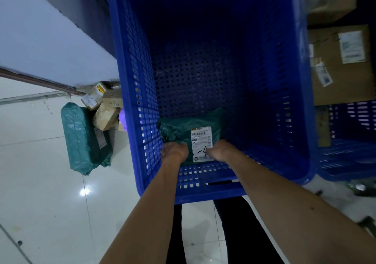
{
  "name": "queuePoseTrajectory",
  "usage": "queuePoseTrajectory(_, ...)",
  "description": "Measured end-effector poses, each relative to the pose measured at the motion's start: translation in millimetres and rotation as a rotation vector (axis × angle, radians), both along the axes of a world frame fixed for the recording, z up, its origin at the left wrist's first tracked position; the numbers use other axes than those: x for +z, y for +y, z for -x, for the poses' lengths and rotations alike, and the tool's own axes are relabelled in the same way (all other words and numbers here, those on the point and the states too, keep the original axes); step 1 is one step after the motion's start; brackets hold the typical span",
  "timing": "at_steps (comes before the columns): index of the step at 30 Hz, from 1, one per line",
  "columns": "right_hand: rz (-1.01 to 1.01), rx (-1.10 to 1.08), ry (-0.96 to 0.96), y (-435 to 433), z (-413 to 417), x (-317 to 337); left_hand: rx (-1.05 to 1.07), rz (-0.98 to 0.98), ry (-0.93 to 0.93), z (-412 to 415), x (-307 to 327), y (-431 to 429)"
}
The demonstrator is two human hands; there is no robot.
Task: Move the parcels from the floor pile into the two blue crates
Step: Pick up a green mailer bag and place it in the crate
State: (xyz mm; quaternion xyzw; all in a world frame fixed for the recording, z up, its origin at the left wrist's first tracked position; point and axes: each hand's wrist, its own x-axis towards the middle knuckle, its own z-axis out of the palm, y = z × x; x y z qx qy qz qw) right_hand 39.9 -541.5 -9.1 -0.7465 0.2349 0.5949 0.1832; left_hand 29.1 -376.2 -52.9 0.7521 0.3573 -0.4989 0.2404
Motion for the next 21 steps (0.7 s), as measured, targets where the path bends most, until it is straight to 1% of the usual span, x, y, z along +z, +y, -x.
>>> queuePoseTrajectory(4,-0.043,-0.018,-0.014,3,-7,46,0.026,0.109,-0.009,-7,53,-14)
queuePoseTrajectory(10,-0.067,-0.054,-0.065,-9,-13,121,0.115,0.173,-0.066,-19,132,-11)
queuePoseTrajectory(13,-0.103,-0.063,-0.067,-20,-6,157,0.043,0.227,-0.131,-18,172,-5)
queuePoseTrajectory(16,-0.132,-0.039,-0.124,-33,4,190,-0.054,0.264,-0.178,-19,215,-1)
queuePoseTrajectory(18,-0.162,0.003,-0.144,-42,11,210,-0.109,0.259,-0.199,-18,242,3)
queuePoseTrajectory(21,-0.192,0.046,-0.198,-53,17,235,-0.119,0.241,-0.261,-13,274,6)
